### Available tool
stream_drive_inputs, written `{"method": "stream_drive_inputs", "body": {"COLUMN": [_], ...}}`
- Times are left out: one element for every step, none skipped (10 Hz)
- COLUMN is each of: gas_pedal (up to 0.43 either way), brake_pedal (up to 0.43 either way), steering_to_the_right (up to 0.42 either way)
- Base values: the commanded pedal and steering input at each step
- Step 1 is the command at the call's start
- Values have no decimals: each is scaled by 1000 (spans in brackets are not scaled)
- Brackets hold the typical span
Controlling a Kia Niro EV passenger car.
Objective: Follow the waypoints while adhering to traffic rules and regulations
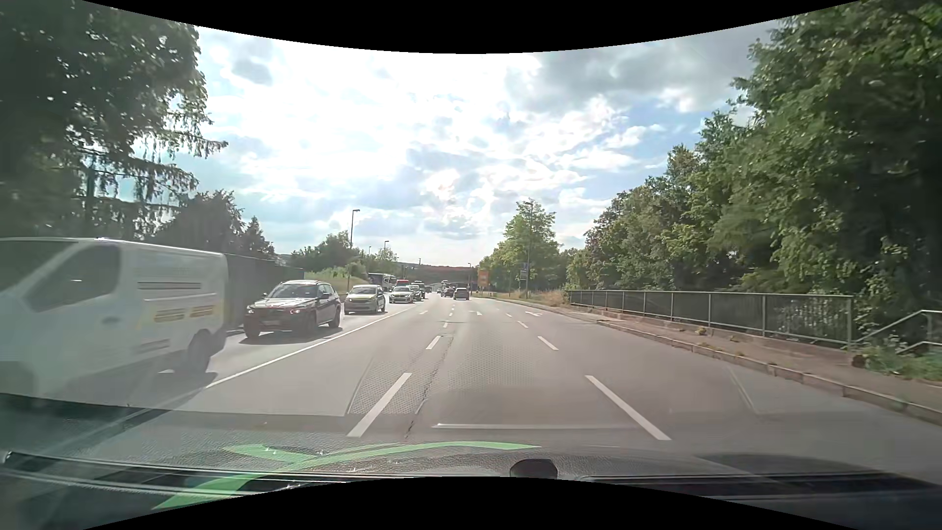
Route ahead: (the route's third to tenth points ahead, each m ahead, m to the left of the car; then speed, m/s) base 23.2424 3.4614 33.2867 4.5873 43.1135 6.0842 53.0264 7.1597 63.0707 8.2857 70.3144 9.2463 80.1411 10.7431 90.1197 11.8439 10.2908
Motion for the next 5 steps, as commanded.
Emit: {"method": "stream_drive_inputs", "body": {"gas_pedal": [110,110,110,110,110], "brake_pedal": [0,0,0,0,0], "steering_to_the_right": [-12,-12,-11,-12,-12]}}
